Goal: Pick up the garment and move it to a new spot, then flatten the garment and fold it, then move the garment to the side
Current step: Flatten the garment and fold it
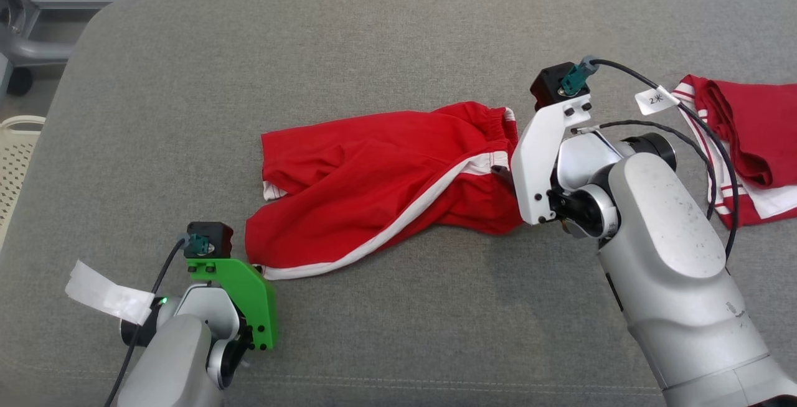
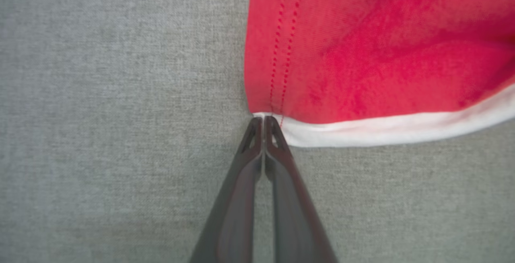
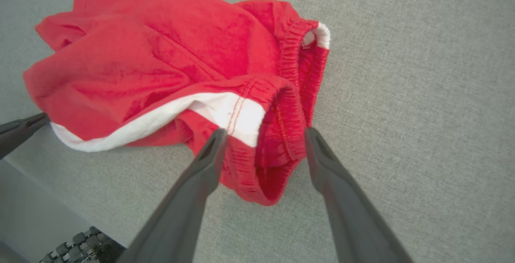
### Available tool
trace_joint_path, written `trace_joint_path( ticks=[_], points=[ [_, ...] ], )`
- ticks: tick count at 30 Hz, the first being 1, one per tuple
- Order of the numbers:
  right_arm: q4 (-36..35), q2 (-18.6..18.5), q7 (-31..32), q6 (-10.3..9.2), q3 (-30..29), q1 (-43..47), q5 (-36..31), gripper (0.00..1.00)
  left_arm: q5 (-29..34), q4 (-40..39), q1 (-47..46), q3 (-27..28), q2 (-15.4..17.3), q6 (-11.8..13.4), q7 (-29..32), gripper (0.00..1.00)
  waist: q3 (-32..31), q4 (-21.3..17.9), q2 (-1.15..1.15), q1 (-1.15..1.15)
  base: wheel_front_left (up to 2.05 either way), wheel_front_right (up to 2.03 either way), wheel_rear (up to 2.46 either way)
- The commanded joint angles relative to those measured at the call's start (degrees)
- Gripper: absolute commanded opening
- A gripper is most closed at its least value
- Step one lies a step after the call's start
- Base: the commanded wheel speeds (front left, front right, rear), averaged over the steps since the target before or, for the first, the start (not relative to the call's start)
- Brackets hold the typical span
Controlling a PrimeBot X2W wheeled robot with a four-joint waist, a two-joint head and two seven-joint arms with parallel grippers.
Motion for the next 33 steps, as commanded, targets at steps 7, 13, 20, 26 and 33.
trace_joint_path(
  ticks=[7,13,20,26,33],
  points=[
    [0.67,-0.12,-0.84,-0.03,1.28,-0.19,0.14,0.49,-0.24,1.43,-0.97,-0.42,-0.24,0.16,-0.58,0.0,0.79,0.38,0.0,0.0,0.0,0.0,0.0],
    [-0.15,-0.11,-2.61,-0.03,2.29,-1.12,0.24,0.0,-0.37,1.72,-1.53,-0.57,0.07,0.46,-1.21,0.0,1.37,0.42,0.0,0.0,0.0,0.0,0.0],
    [-0.8,-0.11,-5.32,-0.03,2.26,-2.07,0.02,0.0,-0.74,0.84,-2.0,0.68,0.67,1.75,-4.65,0.0,1.27,0.08,0.0,0.0,0.0,0.0,0.0],
    [-2.08,-0.12,-8.43,-0.03,0.87,-2.46,0.33,0.0,-1.95,-2.32,-2.89,2.32,0.71,2.5,-8.21,0.0,0.14,-0.28,0.0,0.0,0.0,0.0,0.0],
    [-3.95,-0.15,-12.65,-0.03,-0.82,-2.77,0.31,0.0,-2.33,-7.73,-4.11,3.91,1.49,3.43,-11.04,0.0,-1.7,-1.3,0.0,0.0,0.0,0.0,0.0]
  ],
)
